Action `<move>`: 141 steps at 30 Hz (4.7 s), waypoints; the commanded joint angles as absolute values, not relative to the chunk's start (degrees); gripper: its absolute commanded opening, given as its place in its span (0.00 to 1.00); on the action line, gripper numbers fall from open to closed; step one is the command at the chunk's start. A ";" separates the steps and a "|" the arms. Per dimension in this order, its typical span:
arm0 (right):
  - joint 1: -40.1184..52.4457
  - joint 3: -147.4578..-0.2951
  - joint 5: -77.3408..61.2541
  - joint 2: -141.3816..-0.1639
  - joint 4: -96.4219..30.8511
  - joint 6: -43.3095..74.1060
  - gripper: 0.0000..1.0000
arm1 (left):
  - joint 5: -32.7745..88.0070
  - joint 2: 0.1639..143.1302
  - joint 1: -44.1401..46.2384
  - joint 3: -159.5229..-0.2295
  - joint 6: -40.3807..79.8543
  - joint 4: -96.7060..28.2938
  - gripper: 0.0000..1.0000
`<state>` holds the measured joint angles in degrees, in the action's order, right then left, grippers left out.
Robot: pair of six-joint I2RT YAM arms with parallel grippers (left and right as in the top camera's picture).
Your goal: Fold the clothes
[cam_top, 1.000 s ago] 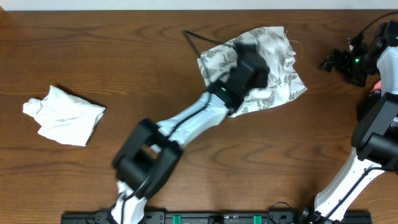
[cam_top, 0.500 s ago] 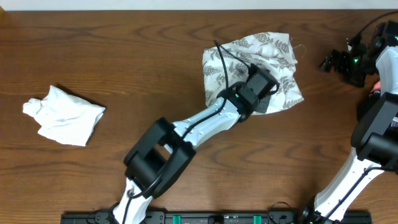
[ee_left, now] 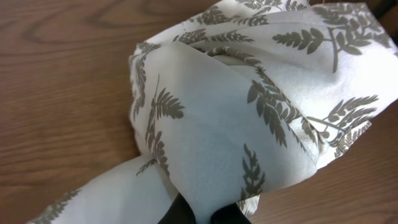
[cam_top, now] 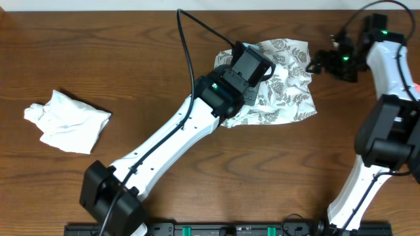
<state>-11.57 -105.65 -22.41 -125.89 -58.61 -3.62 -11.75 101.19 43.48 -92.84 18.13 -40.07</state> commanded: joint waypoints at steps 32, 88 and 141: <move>-3.51 -105.95 -27.51 -126.02 -61.69 -11.64 0.99 | -22.35 100.64 5.69 -89.30 35.66 -61.25 0.61; 3.57 -105.95 -13.67 -116.31 -57.84 -14.11 0.88 | 3.75 105.03 10.81 -90.96 38.89 -51.94 0.93; 3.38 -105.95 -14.00 -115.39 -58.02 -10.09 0.88 | 42.48 109.78 8.49 -59.79 25.69 5.23 0.44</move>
